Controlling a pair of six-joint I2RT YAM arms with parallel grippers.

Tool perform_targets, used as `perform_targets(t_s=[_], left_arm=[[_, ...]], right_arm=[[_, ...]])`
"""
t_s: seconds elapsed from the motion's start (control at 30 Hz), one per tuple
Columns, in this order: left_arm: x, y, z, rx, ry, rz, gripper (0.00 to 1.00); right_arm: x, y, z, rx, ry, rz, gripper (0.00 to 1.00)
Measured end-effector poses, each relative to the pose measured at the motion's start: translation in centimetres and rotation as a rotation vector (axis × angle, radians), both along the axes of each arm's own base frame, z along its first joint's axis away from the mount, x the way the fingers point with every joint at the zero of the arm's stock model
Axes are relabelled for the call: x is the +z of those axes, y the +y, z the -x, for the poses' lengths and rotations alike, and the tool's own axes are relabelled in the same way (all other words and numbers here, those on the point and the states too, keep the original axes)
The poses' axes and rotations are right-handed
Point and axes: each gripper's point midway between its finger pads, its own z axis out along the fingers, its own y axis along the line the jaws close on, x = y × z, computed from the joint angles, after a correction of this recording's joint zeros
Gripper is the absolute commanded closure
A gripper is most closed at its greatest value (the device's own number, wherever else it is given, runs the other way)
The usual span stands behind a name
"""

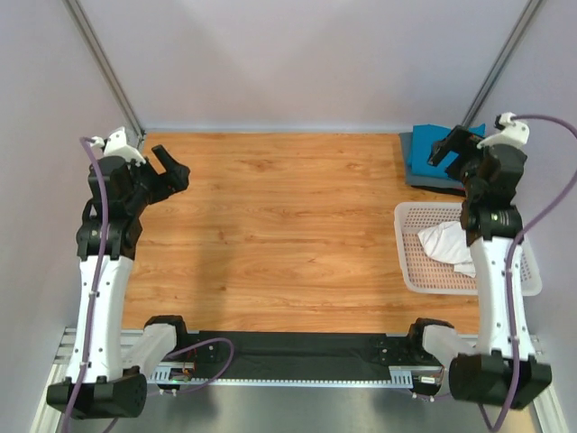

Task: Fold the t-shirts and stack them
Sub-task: Neatly place the folded tshirt to the corner

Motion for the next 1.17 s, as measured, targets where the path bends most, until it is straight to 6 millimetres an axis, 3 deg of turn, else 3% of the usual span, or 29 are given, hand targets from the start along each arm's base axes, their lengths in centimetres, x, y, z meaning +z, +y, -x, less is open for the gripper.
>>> perform_targets(t_s=[0.1, 0.17, 0.33, 0.47, 0.73, 0.97, 1.17], left_arm=[[-0.8, -0.3, 1.6, -0.012, -0.006, 0.007, 0.04], [-1.9, -0.7, 2.4, -0.028, 0.003, 0.023, 0.04], [-5.0, -1.4, 4.1, -0.049, 0.043, 0.064, 0.03], [-7.1, -1.6, 5.5, -0.04, 0.061, 0.096, 0.04], [-10.9, -1.9, 7.2, -0.012, 0.104, 0.162, 0.03], [-11.5, -2.0, 6.9, -0.007, 0.127, 0.17, 0.03], [-12.0, -1.9, 6.6, -0.005, 0.146, 0.171, 0.03]], right_arm=[[0.3, 1.7, 3.2, 0.046, -0.08, -0.051, 0.0], [-1.2, 2.8, 5.0, 0.08, -0.11, -0.101, 0.0], [-8.4, 4.6, 8.8, 0.105, -0.098, -0.229, 0.0], [-13.0, 5.1, 10.6, 0.087, -0.086, -0.302, 0.0], [-15.8, 4.2, 10.5, 0.015, -0.03, -0.341, 0.0], [-19.0, 4.4, 9.3, 0.011, 0.117, -0.369, 0.0], [-18.2, 4.4, 9.1, 0.027, 0.106, -0.346, 0.0]])
